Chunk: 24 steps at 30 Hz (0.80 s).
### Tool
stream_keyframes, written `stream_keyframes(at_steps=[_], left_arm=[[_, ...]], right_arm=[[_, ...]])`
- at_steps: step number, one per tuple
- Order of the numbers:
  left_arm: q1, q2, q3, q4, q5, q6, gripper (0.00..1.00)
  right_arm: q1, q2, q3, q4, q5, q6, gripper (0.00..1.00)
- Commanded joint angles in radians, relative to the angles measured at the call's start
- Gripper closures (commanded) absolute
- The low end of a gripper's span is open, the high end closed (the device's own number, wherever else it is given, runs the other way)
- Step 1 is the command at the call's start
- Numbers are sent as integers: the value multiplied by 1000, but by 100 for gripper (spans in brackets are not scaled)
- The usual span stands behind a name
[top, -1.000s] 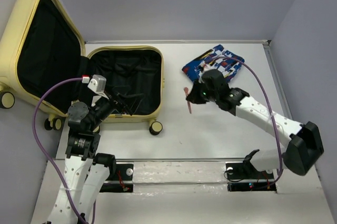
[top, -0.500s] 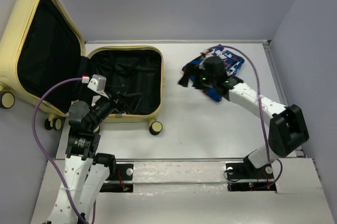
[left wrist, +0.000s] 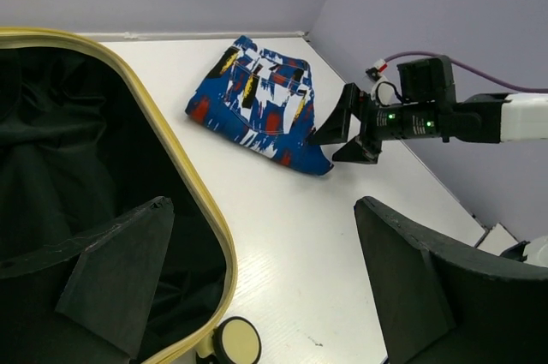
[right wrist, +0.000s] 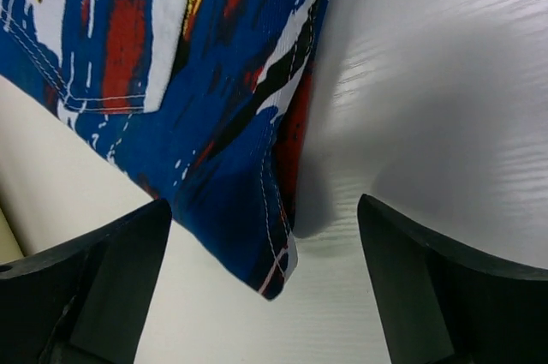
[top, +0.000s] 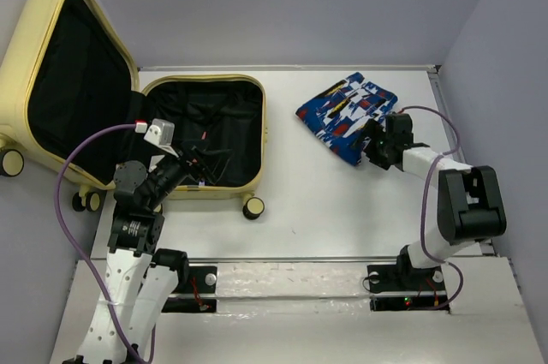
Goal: Pack the luggage
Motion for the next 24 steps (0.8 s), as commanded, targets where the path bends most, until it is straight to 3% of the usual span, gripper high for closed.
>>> stream_keyframes(at_steps=[1,2,3,4,6,7,9,10,13,15,16,17,18,19,22,24], left_arm=[[9,12,22,37,-5,11,1],[9,15,22,40,-6,11,1],[9,18,21,43,-8,8,1],[9,27,16,54,-9,3,1],[9,47,11,69,-3,-14,1],[3,79,16,74,21,-33,1],[-47,107,37,86,8,-69,2],[-48,118,47,86,-17,-75,3],[-204,165,85,74,-126,-93,5],[-411,240,123,72,-291,-115,6],[-493,279,157,69,-457,-116,5],[-638,366,172,68,-544,-127,5],[-695,418,191,66,-622,-133,5],[-735,479,211,64,-710,-144,5],[-798,772,325,74,-758,-196,5],[-813,868,373,72,-784,-213,4]], right_arm=[[-6,84,-5,154,-123,48,15],[-6,108,-13,166,-128,54,21],[-6,116,-18,184,-131,65,43],[-15,121,-33,191,-144,73,54],[-15,120,-59,212,-148,84,67],[-15,97,-74,226,-143,87,82],[-25,43,-125,228,-120,78,92],[-25,20,-148,228,-111,73,93],[-25,-55,-253,228,-109,67,93],[-25,-139,-309,232,-111,73,93],[-25,-194,-359,238,-114,84,93],[-25,-219,-380,240,-118,87,93],[-25,-242,-393,240,-121,90,92],[-25,-262,-415,240,-132,99,92],[-25,-328,-446,237,-163,116,89],[-25,-371,-462,237,-171,120,89]])
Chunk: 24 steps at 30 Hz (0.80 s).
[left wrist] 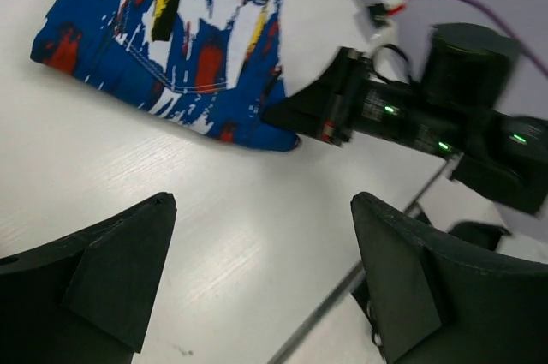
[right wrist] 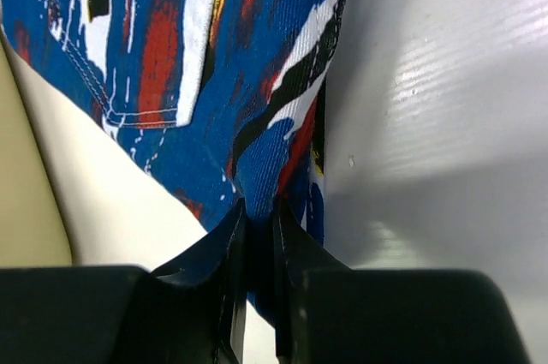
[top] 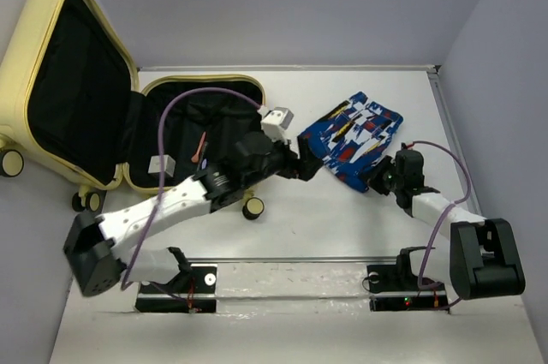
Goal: Pack the luggage
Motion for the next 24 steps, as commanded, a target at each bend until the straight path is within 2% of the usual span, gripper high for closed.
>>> stream_keyframes(at_steps=[1,5,11,19,21,24], left_arm=[[-39,264,140,20,-246,-71,4],[-44,495,266,-26,-339,-97,4],[-39,687,395,-68,-461,-160,1],[35,848,455,-48,-418,-268,1],[48,868,443,-5,-404,-284,1],[71,919,464,11,-351,-315,1]], right_arm=[[-2,-91,-42,16,-56,32,89],[-2,-190,-102,16,-110,45,89],[-2,-350,-129,-79,-101,10,84],[-2,-391,-154,-105,-139,-10,80],[-2,-390,-157,-105,-150,-17,77],[-2,-384,-146,-107,-149,-34,62]])
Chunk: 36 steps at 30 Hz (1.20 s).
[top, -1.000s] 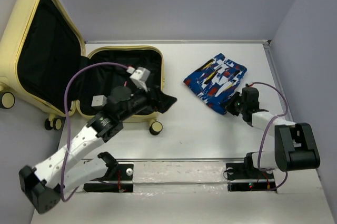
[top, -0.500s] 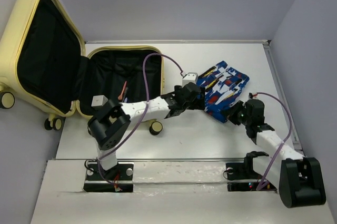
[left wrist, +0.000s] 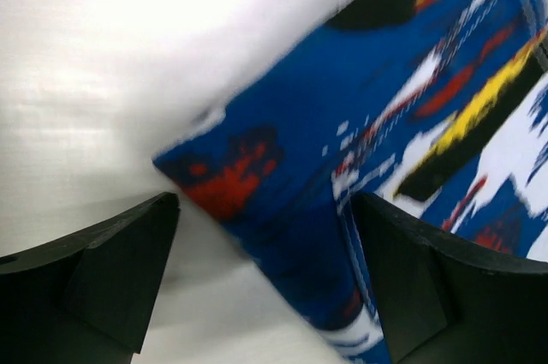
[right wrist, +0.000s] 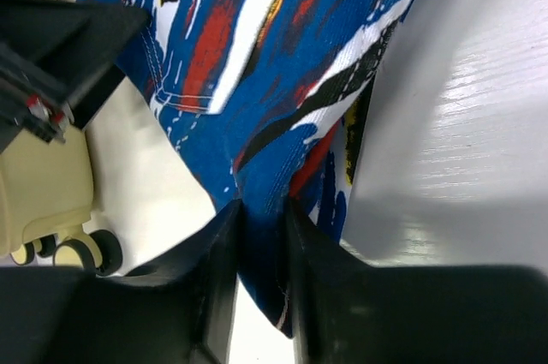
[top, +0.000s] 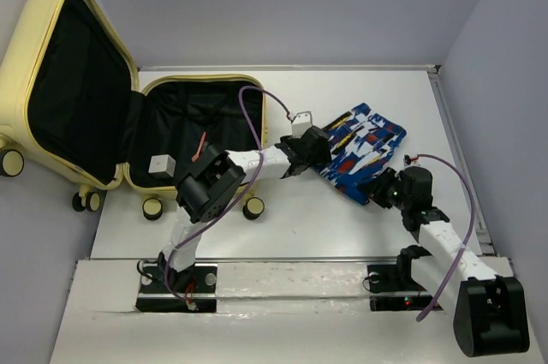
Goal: Pack the luggage
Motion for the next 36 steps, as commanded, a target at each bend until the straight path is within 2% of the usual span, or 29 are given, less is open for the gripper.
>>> stream_keyframes(at_steps=[1,7,9,12,13,16,17,19,21,24,25,30,36], left_arm=[[33,51,44,61,15,-80,1],[52,90,29,126,4,-135,1],[56,103,25,153,9,-161,1],[59,114,3,230,23,-181,8],[59,113,-10,253,30,-186,20],[69,99,-68,343,50,-192,46],[75,96,-79,359,58,-189,61],[82,88,-96,374,64,-172,74],[84,82,-102,380,64,-154,79],[86,76,-114,387,64,-117,91],[84,74,-119,388,67,-108,94],[86,68,-156,436,93,-71,94],[86,50,-188,476,115,-30,94]], right_arm=[[-2,-5,17,2,-47,-39,59],[-2,48,68,0,-56,-52,42],[-2,67,95,0,-58,-56,39],[-2,68,129,-21,-5,-70,21],[-14,70,144,-61,16,-81,18],[-37,76,219,-75,58,-96,11],[-37,88,239,-76,94,-102,9],[-52,164,301,-76,193,-116,3],[-89,270,360,-73,244,-118,0],[-124,347,401,-55,322,-118,0],[-147,387,419,-46,401,-115,0],[-174,525,476,-36,485,-105,0],[-215,726,572,-4,334,-65,0]])
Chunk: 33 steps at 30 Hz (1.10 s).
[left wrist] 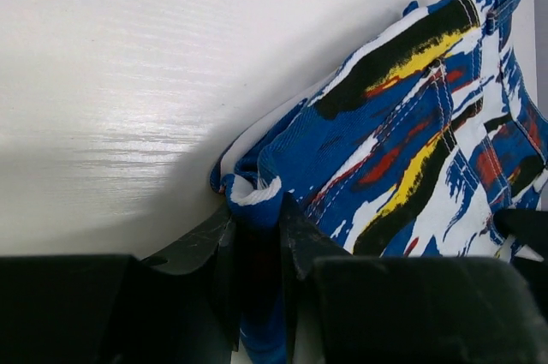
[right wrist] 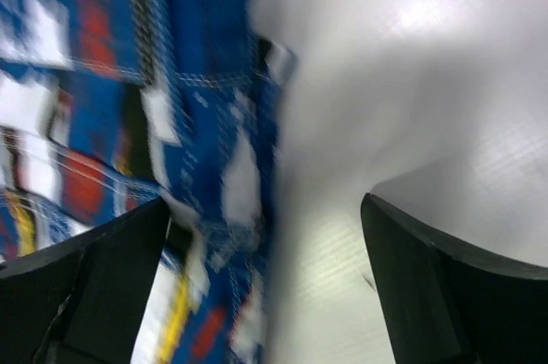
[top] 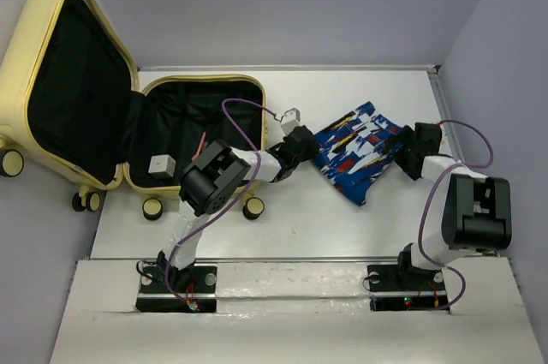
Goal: Pack the luggage
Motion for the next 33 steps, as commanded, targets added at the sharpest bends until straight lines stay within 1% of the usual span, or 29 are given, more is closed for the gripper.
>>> stream_keyframes(at_steps=[1,3,5,6,7,9,11,12,13,14,15,16,17,18,19,21,22,23,25,27,29,33], left_arm=[[-1,-36,-49,-14,6,79,94],[-1,-44,-53,-6,9,89,94],[0,-50,-56,3,17,97,94],[0,-51,-55,3,18,99,94],[0,-53,-55,5,21,105,94],[0,-51,-52,8,28,108,94],[0,-45,-49,9,31,109,94],[2,-44,-49,9,31,108,94],[0,-42,-47,11,34,108,94],[0,-41,-44,11,34,108,94],[2,-35,-41,11,38,109,94],[2,-31,-39,11,41,111,94],[2,-30,-35,11,43,114,94],[0,-25,-33,11,43,114,94],[2,-25,-32,11,46,117,94],[4,-28,-24,11,54,119,94],[5,-34,-21,11,60,120,94],[4,-42,-18,11,70,119,94],[5,-88,-12,11,83,123,94],[4,-146,0,8,100,135,94],[5,-186,16,2,106,149,94],[17,-283,100,-64,115,192,94]], right_arm=[[-11,113,103,59,-106,35,0],[-11,189,121,77,-164,54,1],[-11,231,121,128,-242,90,3],[-11,250,115,148,-271,105,5],[-11,274,112,171,-302,123,18],[-11,280,111,194,-330,140,18],[-11,297,108,223,-419,169,26],[-11,303,108,244,-419,183,26],[-11,322,98,289,-457,203,36],[-11,322,100,304,-473,209,44],[-11,346,101,318,-488,217,59],[-11,357,98,353,-512,222,70],[-11,368,95,384,-526,226,78],[-11,368,86,416,-540,237,83],[-11,368,77,498,-571,252,92],[-11,353,62,582,-614,275,93],[-11,337,54,666,-638,301,93],[-11,316,42,712,-643,312,93],[-11,242,31,749,-658,320,93],[-11,189,51,731,-684,308,93],[-11,107,69,670,-694,288,93],[1,3,121,596,-718,282,93]])
